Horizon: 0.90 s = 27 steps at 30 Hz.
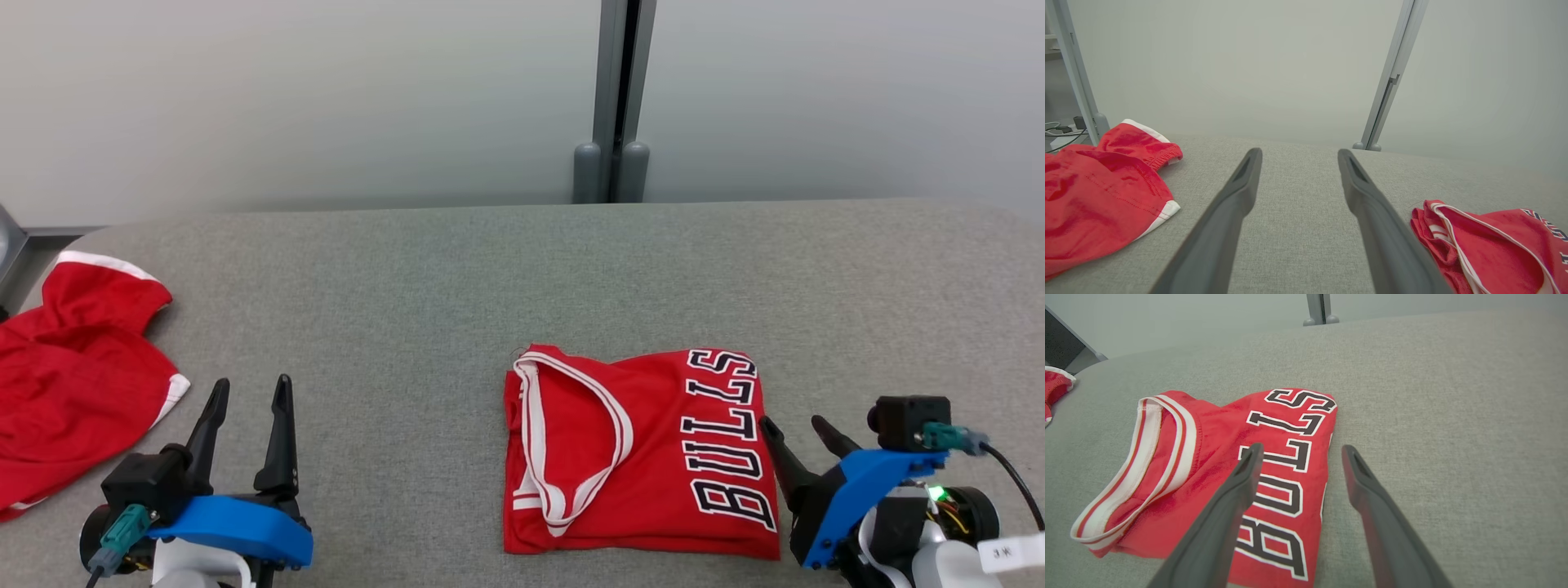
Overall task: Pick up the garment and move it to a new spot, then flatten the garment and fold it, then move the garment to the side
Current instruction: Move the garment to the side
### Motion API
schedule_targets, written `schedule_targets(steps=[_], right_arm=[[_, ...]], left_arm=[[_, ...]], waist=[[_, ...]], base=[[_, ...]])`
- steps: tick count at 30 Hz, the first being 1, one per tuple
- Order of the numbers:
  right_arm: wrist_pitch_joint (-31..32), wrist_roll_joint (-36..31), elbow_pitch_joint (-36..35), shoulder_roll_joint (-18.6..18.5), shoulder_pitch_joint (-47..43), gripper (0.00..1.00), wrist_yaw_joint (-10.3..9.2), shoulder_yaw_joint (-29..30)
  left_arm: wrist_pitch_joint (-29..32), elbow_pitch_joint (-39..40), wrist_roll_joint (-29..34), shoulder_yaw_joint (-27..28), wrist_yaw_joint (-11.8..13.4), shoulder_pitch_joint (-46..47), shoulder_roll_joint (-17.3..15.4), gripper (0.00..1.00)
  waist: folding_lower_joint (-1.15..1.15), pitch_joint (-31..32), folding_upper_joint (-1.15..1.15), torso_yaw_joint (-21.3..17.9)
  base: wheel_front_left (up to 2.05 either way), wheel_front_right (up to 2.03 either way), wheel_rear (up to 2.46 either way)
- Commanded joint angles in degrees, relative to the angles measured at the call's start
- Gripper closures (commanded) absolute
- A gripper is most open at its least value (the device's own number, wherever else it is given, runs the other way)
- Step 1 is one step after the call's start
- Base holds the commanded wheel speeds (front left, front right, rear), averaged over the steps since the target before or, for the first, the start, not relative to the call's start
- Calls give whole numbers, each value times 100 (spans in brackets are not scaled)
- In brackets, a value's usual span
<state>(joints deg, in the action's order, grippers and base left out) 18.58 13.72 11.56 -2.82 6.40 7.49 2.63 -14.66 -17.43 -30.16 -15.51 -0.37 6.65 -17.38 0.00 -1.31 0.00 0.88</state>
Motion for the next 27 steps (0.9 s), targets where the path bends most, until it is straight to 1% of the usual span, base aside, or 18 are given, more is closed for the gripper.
schedule_targets(steps=[1, 5, 8, 13, 16, 17, 18, 19, 22, 24, 27], right_arm=[[73, 0, 106, -15, 122, 0, 1, 18], [385, -93, 722, -13, 467, 0, 1, 34], [414, -212, 1192, -18, 710, 0, 1, 128], [326, -228, 1875, -15, 1026, 0, 1, 200], [440, -229, 2313, -10, 1099, 0, 1, 146], [502, -224, 2425, -3, 1103, 8, 1, 87], [564, -233, 2511, 7, 1093, 67, 1, 40], [641, -274, 2560, 20, 1080, 100, 1, -13], [808, -507, 2507, 23, 1087, 100, 1, -54], [835, -772, 2250, -12, 1099, 100, 0, -35], [842, -1014, 1762, -265, 1227, 100, -5, -177]], left_arm=[[7, 18, 21, -4, -25, 105, 5, 0], [0, 4, 46, -53, -67, 218, 6, 0], [-7, -33, 48, -71, -105, 293, -1, 0], [-21, -107, 50, -81, -155, 415, 22, 0], [-31, -162, 51, -90, -170, 453, 46, 0], [-34, -175, 52, -92, -182, 458, 51, 0], [-34, -189, 53, -92, -191, 465, 55, 0], [-36, -197, 56, -89, -195, 475, 58, 0], [-45, -211, 62, -67, -205, 477, 54, 0], [-50, -208, 58, -47, -210, 461, 46, 0], [-51, -189, 67, -14, -215, 450, 57, 0]], waist=[[0, -65, 0, 53], [0, -213, 0, 167], [0, -308, 0, 239], [0, -438, 0, 340], [0, -474, 0, 372], [0, -482, 0, 377], [0, -489, 0, 379], [0, -494, 0, 376], [0, -509, 0, 330], [0, -518, 0, 264], [0, -559, 0, 120]], base=[[0, 0, 0], [0, 0, 0], [0, 0, 0], [0, 0, 0], [0, 0, 0], [0, 0, 0], [0, 0, 0], [0, 0, 0], [0, 0, 0], [0, 0, 0], [0, 0, 0]])
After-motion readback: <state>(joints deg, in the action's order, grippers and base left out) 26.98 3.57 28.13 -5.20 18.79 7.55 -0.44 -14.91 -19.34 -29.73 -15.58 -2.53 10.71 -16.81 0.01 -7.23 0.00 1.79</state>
